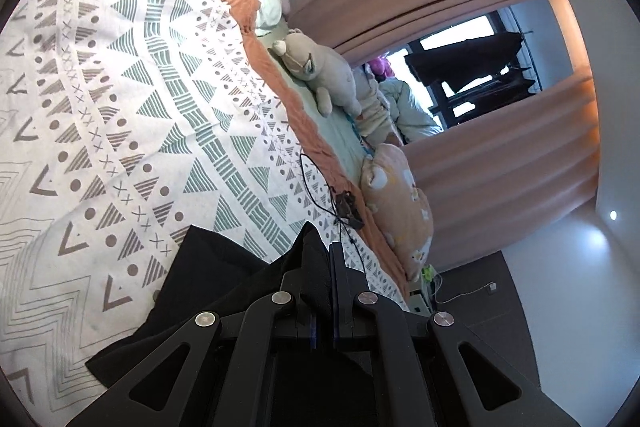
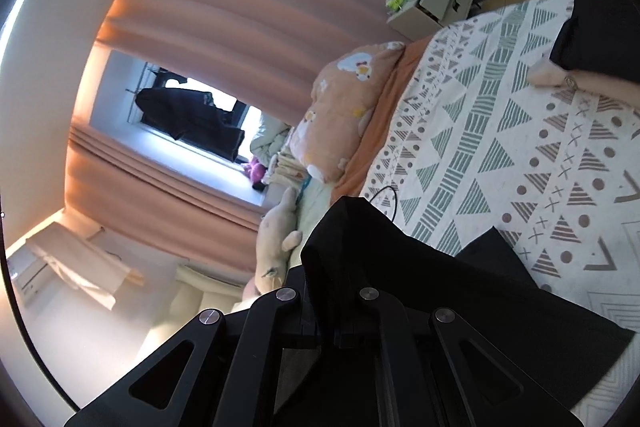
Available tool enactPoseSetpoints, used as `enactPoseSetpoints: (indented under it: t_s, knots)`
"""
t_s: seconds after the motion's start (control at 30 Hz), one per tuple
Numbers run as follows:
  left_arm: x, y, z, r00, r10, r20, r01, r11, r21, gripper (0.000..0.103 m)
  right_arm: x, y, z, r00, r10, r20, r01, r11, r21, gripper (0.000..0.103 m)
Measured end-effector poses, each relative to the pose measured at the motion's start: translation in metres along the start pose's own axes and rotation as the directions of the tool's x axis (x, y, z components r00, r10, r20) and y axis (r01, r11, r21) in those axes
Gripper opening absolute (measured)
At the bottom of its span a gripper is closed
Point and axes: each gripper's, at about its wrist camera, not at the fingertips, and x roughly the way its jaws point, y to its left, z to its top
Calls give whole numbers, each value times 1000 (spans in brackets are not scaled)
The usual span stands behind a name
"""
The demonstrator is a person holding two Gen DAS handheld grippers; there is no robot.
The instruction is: Fold large clothes
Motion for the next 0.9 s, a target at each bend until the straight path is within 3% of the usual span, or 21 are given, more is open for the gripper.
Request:
enactPoseSetpoints:
  t_s: [0.1, 0.37, 0.67, 0.7, 0.73, 0.77, 0.8, 0.83, 0.9]
  knots:
    - [36, 9, 12, 1000, -3, -18, 2, 999, -34, 4, 27, -8, 3, 1000, -26, -13, 26, 1000, -4, 4]
    - [120, 42, 10, 991, 108, -75, -108, 994, -7, 4, 89, -57, -4, 977, -207, -43, 205, 978, -42, 4]
    - [164, 82, 13, 972, 154, -179, -165, 985, -50, 7, 124, -84, -14, 963, -255, -88, 245, 963, -116, 6]
    - [165, 82, 13, 971, 145, -189, -158, 986, -57, 10, 124, -82, -14, 963, -254, -88, 243, 962, -122, 12]
    - [166, 80, 12, 970, 142, -195, -155, 987, -51, 24, 123, -80, -14, 965, -250, -85, 238, 963, -129, 20]
    - [165, 76, 10, 971, 139, -196, -149, 988, -36, 44, 121, -77, -14, 967, -245, -72, 233, 962, -141, 50]
    - [161, 72, 9, 974, 133, -182, -139, 990, -23, 54, 113, -72, -13, 969, -244, -32, 236, 959, -157, 72]
    - [156, 68, 8, 979, 128, -160, -131, 991, -11, 66, 107, -68, -14, 970, -243, -3, 239, 956, -170, 75]
    - [143, 61, 6, 984, 128, -125, -127, 992, 18, 70, 99, -60, -15, 967, -254, 24, 253, 942, -221, 75]
